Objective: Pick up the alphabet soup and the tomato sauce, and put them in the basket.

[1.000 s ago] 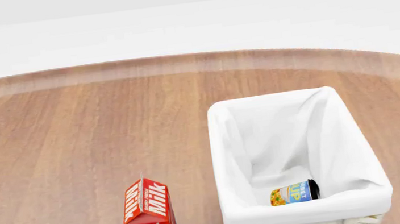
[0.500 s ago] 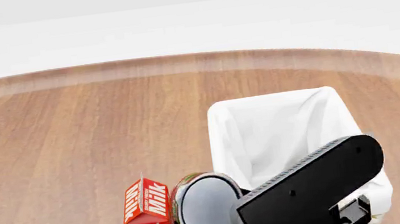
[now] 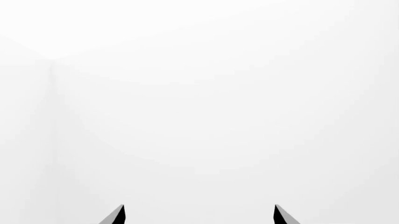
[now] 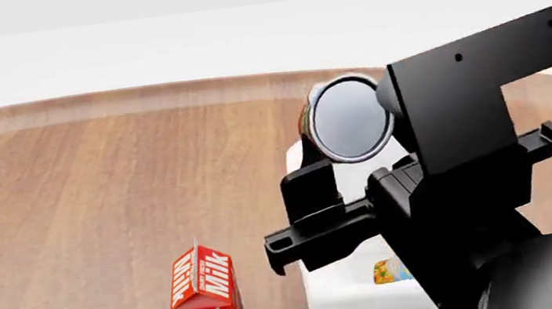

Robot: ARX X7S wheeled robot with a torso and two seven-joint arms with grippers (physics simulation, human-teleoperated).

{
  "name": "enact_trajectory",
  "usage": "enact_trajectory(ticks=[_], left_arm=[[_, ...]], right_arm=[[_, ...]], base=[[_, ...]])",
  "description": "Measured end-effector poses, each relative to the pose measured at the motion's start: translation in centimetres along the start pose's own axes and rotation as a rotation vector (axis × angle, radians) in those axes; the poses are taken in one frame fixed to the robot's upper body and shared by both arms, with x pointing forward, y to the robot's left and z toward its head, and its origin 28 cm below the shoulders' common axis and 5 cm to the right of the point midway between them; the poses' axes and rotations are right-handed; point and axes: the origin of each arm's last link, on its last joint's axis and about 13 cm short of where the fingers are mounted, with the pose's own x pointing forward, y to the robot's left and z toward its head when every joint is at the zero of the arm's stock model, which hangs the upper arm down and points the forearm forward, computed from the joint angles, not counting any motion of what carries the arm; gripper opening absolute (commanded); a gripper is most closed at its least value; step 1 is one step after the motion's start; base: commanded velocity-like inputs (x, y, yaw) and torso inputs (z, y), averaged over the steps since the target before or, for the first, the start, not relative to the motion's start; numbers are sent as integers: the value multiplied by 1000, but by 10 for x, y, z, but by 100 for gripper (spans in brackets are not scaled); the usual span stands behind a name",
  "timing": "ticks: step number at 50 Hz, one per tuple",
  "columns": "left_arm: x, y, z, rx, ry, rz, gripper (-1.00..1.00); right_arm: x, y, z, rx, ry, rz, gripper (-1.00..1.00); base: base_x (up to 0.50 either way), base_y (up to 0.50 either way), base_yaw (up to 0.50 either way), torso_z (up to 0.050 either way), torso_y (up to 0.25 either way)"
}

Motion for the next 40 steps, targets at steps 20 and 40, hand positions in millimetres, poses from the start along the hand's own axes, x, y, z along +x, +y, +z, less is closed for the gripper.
enact_trajectory(ticks=[20, 40], left_arm=[[2, 0, 1, 0, -4, -3, 100], [1, -1, 0, -1, -5, -6, 100]], right_arm=[[67, -27, -18, 53, 50, -106, -100], [123, -48, -62, 134, 176, -221, -100]], base=[[0, 0, 0, 1, 1], [0, 0, 0, 0, 0]])
